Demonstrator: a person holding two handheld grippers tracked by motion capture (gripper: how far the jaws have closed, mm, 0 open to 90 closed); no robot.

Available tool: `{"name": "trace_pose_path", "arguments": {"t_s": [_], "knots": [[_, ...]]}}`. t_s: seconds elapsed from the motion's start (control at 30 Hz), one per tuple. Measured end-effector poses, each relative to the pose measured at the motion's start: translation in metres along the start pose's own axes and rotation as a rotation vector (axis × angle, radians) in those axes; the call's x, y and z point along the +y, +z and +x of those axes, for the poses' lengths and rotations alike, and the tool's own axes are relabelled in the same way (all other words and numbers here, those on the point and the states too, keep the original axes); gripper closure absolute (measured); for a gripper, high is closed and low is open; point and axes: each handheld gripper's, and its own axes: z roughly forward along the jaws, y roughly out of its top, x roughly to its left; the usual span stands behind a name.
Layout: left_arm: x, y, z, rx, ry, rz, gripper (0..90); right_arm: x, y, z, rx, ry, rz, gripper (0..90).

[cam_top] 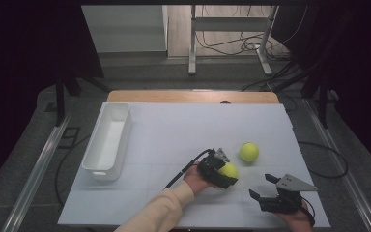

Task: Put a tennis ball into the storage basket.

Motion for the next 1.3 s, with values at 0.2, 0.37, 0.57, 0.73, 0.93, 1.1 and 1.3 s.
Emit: {"name": "trace_pose_path", "arguments": {"t_s": [0.2,0.37,0.57,0.73,0.93,1.1,1.3], "knots": [[0.001,-0.005,-0.001,0.009,0.000,-0.010,26.2,0.000,0.000,0.000,-0.001,0.000,0.002,14.9],[0.002,-0.011,-0.004,0.007,0.013,-0.024,26.2,0.000,0.000,0.000,-0.002,0.001,0.001,14.9],[0.003,-0.020,-0.005,0.009,0.016,-0.039,26.2,0.000,0.000,0.000,-0.003,0.001,-0.003,14.9],[0.003,-0.028,-0.005,0.012,0.018,-0.050,26.2,0.000,-0.001,0.000,-0.005,0.003,-0.003,14.9],[0.002,-0.039,-0.005,0.011,0.008,-0.074,26.2,0.000,0.000,0.000,-0.006,0.002,-0.002,14.9],[0.002,-0.045,-0.005,0.007,0.015,-0.080,26.3,0.000,0.000,0.000,-0.008,0.003,-0.002,14.9],[0.001,-0.052,-0.004,0.007,0.007,-0.097,26.3,0.000,0.000,0.000,-0.010,-0.002,0.002,14.9]]}}
